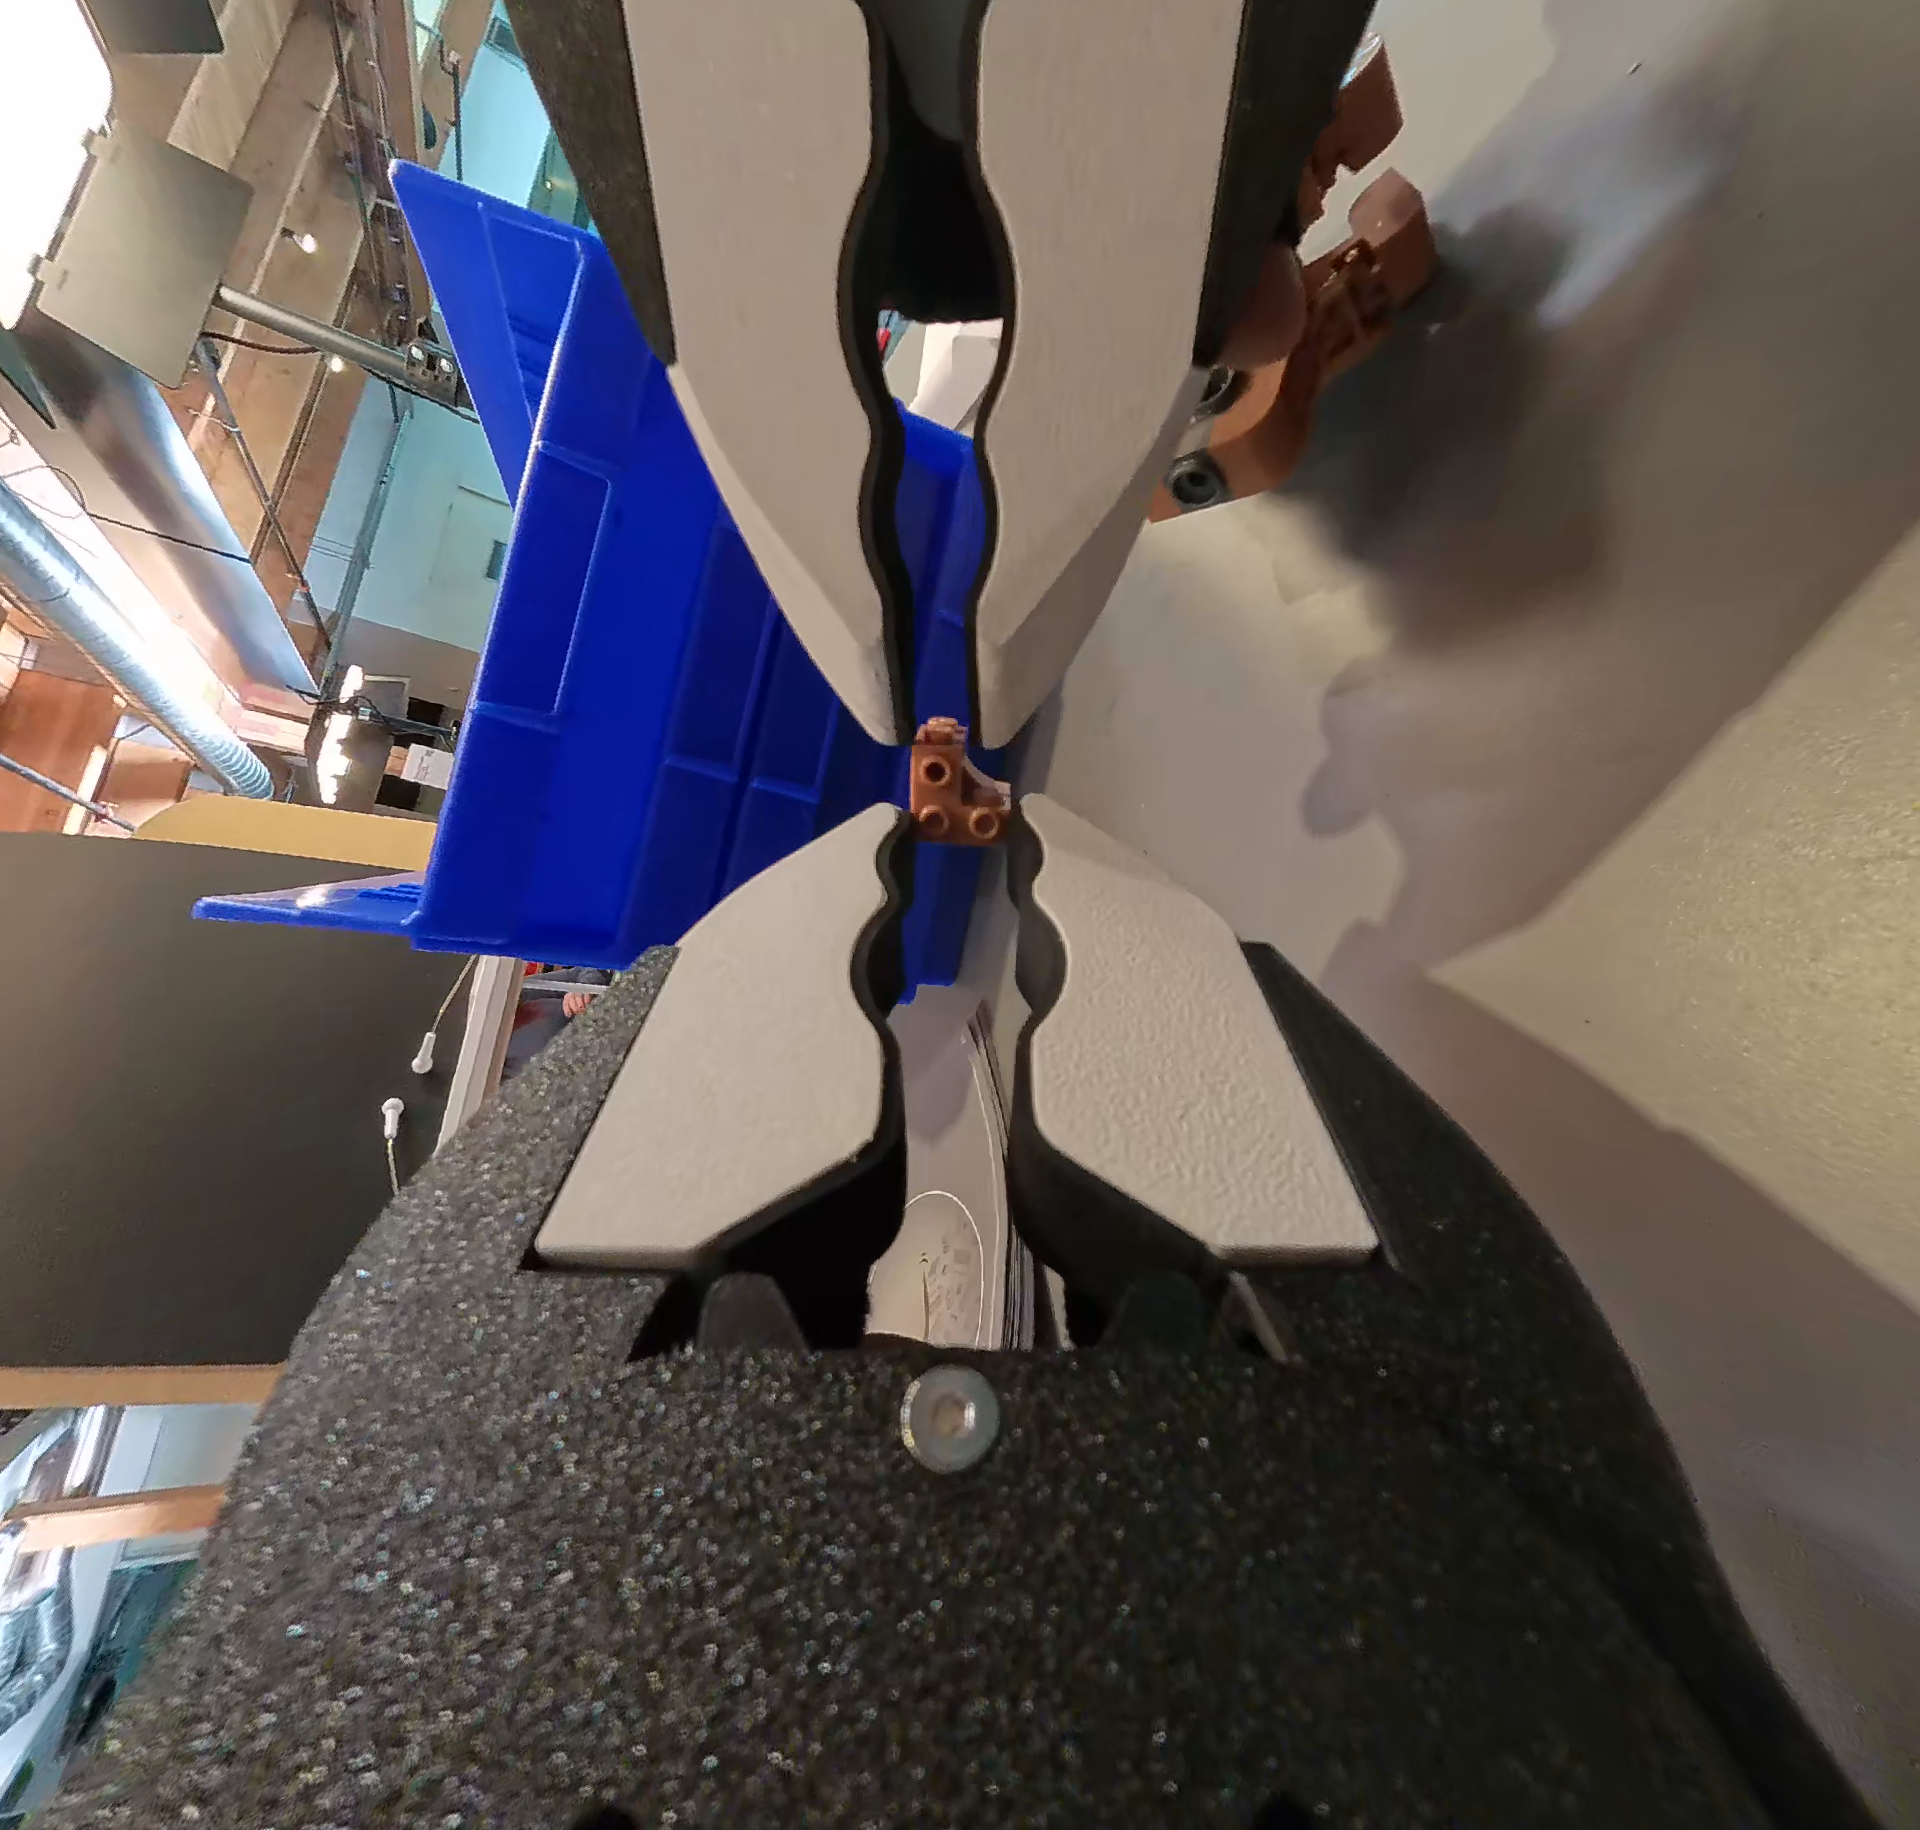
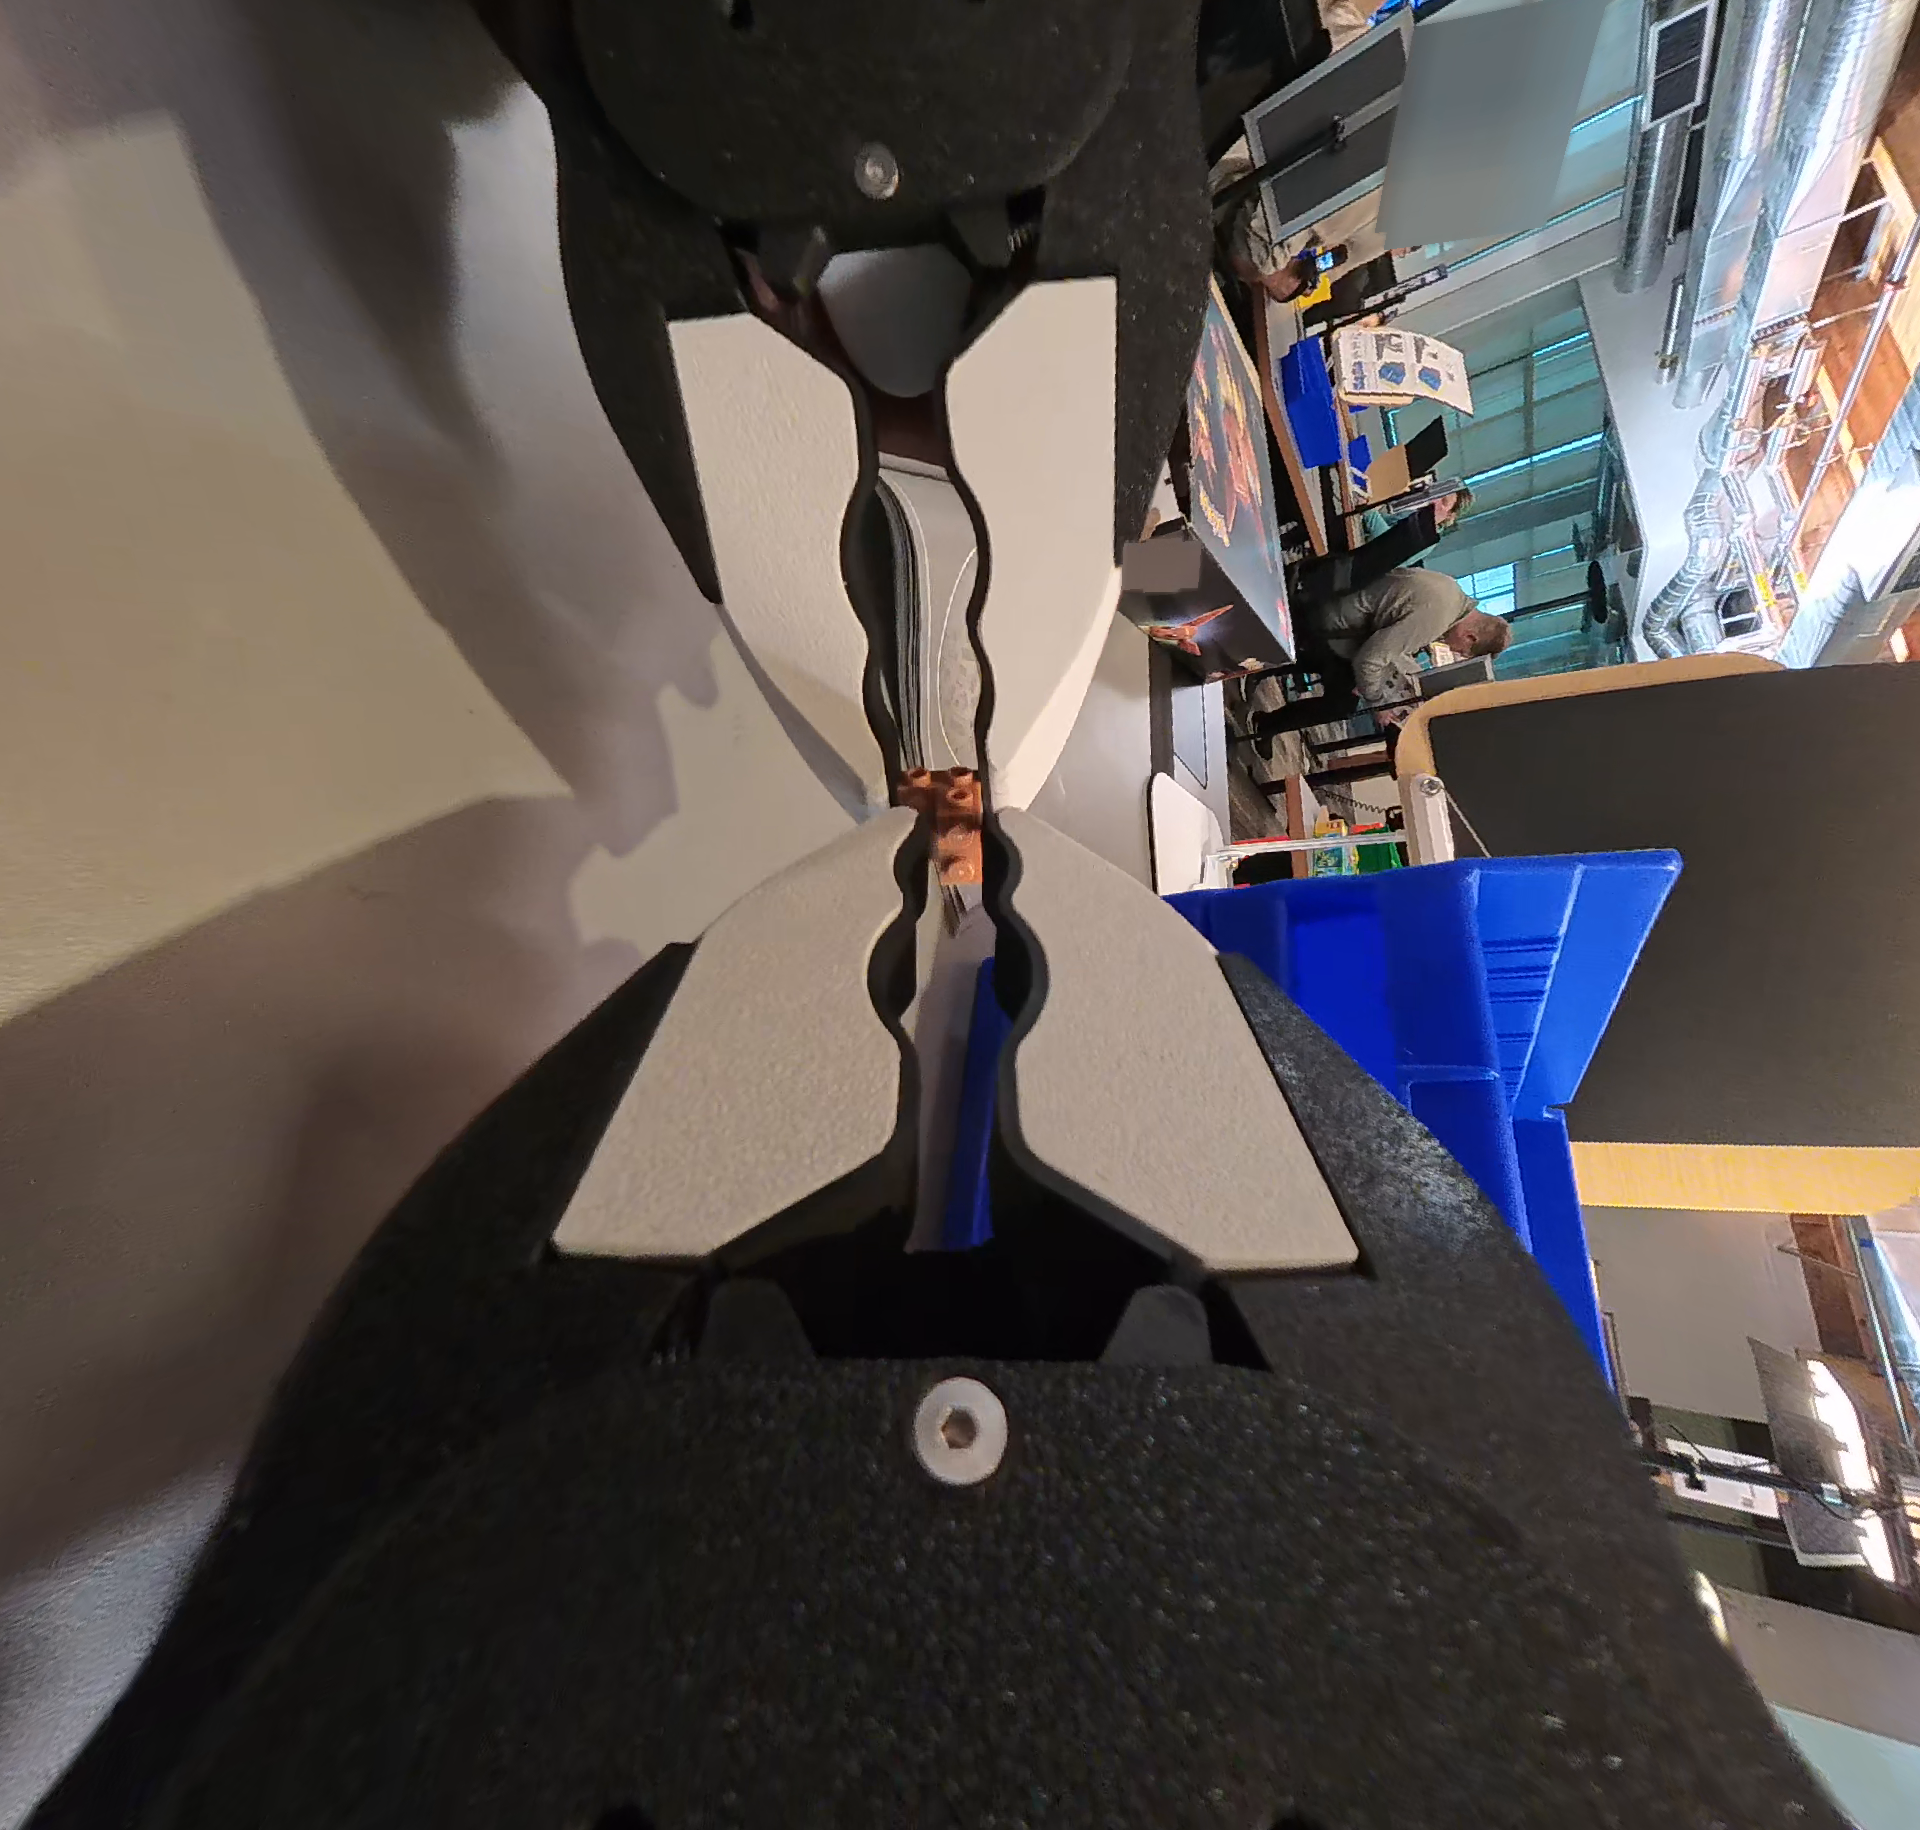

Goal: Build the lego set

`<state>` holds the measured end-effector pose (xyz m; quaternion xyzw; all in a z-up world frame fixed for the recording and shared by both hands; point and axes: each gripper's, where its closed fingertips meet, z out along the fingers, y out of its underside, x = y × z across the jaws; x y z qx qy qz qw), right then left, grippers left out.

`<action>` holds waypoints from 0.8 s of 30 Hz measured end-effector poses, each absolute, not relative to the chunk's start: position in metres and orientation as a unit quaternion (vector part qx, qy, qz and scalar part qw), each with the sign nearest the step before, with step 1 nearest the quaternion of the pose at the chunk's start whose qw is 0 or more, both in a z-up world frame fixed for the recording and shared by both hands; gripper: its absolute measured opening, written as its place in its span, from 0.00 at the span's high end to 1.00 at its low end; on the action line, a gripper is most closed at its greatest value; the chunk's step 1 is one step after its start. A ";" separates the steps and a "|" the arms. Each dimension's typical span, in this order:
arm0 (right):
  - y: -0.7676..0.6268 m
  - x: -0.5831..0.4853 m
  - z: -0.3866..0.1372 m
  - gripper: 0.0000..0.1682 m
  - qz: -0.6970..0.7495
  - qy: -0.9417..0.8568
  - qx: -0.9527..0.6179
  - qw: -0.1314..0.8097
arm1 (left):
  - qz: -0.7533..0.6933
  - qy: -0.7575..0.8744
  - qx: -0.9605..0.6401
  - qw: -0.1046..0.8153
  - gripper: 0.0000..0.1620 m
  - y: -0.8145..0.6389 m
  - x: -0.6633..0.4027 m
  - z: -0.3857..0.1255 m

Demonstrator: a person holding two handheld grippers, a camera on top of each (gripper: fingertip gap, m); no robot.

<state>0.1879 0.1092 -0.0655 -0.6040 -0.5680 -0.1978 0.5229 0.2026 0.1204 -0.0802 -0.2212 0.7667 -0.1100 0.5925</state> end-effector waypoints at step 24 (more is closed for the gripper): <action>0.104 0.186 -0.059 0.95 -0.161 -0.561 -0.619 0.526 | -0.144 0.760 -0.209 0.599 0.90 0.108 0.204 -0.072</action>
